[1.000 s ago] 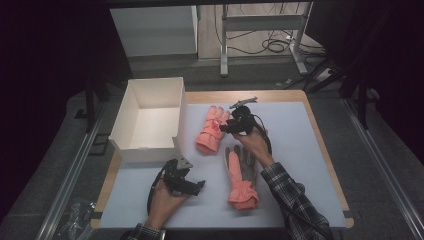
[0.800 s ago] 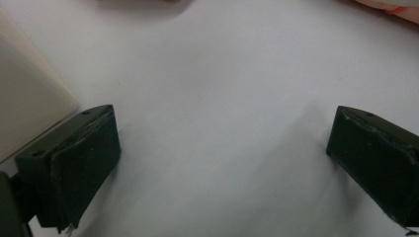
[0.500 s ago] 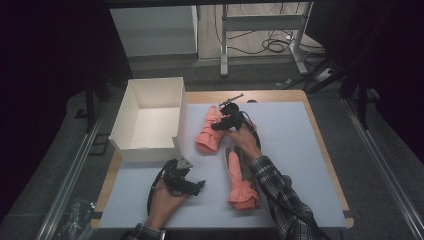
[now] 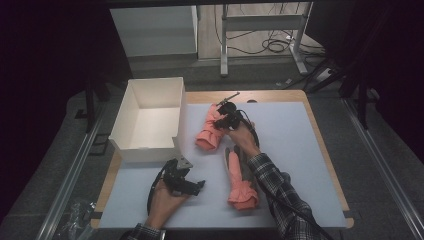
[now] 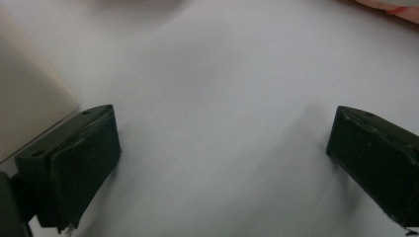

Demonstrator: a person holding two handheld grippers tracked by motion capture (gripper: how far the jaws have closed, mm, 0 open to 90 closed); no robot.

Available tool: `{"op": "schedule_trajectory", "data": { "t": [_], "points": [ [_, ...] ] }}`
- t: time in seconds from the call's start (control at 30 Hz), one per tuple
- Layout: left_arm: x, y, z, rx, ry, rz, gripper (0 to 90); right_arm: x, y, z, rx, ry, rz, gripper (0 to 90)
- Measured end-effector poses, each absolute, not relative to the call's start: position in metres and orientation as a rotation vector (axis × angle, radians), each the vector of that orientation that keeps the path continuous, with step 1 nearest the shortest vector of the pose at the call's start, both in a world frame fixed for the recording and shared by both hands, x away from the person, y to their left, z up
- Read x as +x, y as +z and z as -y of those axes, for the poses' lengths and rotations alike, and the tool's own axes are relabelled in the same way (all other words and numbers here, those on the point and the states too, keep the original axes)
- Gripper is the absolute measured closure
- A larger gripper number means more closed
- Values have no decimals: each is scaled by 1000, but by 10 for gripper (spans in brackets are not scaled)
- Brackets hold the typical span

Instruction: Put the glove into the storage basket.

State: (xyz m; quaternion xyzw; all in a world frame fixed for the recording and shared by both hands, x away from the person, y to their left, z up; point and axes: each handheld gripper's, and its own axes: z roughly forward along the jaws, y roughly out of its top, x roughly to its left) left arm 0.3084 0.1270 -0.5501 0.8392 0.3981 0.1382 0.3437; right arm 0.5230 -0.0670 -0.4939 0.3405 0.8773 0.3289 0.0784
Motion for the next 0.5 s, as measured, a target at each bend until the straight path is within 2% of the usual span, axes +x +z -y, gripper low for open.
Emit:
{"op": "schedule_trajectory", "data": {
  "t": [0.5],
  "points": [
    [308,-550,-127,2186,359,-1033,0,504,-451,81,901,1124,-2677,858]
  ]
}}
